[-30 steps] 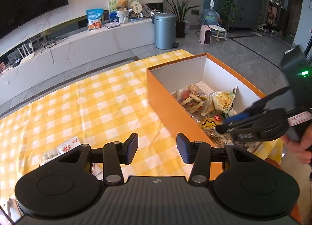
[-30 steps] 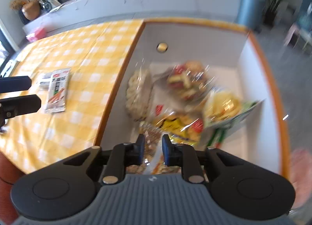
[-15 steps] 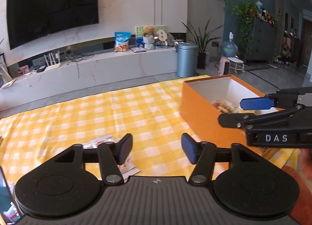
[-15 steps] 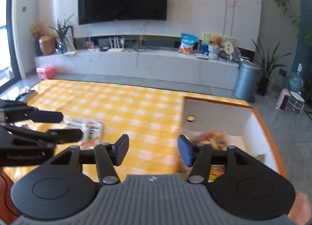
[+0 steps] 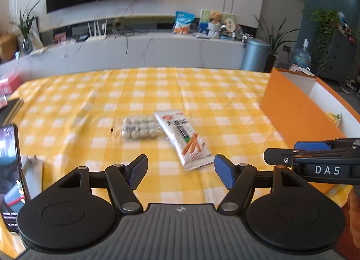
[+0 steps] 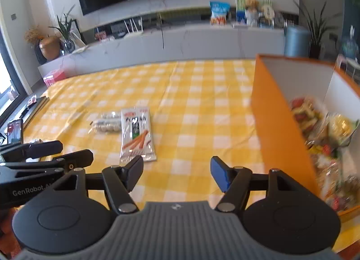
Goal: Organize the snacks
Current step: 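Lift both open tools out of the box and move back to the table, then grasp the clear white-ball snack bag with the left tool while the right tool grasps the spicy-strip packet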
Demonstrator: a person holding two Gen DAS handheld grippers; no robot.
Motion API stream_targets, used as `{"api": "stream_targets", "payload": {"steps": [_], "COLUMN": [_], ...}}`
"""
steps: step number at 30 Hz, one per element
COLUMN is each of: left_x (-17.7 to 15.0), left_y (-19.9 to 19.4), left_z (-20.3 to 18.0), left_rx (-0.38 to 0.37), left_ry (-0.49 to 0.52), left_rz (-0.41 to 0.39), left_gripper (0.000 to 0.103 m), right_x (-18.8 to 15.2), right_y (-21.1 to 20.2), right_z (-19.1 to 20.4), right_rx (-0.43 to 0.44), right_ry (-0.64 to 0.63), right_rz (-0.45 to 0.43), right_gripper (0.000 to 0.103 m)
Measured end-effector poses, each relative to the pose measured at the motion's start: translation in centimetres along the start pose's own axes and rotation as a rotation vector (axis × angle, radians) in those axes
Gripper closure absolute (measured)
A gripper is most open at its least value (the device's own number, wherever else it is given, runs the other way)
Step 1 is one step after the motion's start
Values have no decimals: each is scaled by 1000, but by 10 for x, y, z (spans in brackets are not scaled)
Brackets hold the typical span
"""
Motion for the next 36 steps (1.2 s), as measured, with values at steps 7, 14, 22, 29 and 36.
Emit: {"api": "stream_targets", "payload": {"steps": [7, 14, 22, 29, 36], "left_x": [-12, -10, -4, 1, 4], "left_y": [24, 54, 84, 102, 116], "left_z": [17, 33, 53, 77, 79], "left_rx": [-7, 1, 47, 119, 118], "left_ry": [-50, -21, 69, 130, 181], "left_rz": [34, 83, 130, 159, 170], "left_gripper": [23, 26, 26, 26, 32], "right_x": [-7, 1, 18, 19, 15], "right_y": [29, 67, 105, 139, 157], "right_z": [9, 21, 40, 58, 67], "right_rx": [-14, 6, 80, 89, 70], "right_ry": [-70, -119, -45, -24, -65], "right_rz": [29, 59, 89, 160, 171], "right_gripper": [38, 38, 27, 25, 28]}}
Point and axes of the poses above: each gripper's, at about its wrist camera, not at the fingertips, and y roughly the way its jaws point, z to its left, x to its top, the point moved 6 cm from there along y, roughly the way its jaws point, and after that the axes turned 13 degrees about y, right-handed, at the moved point
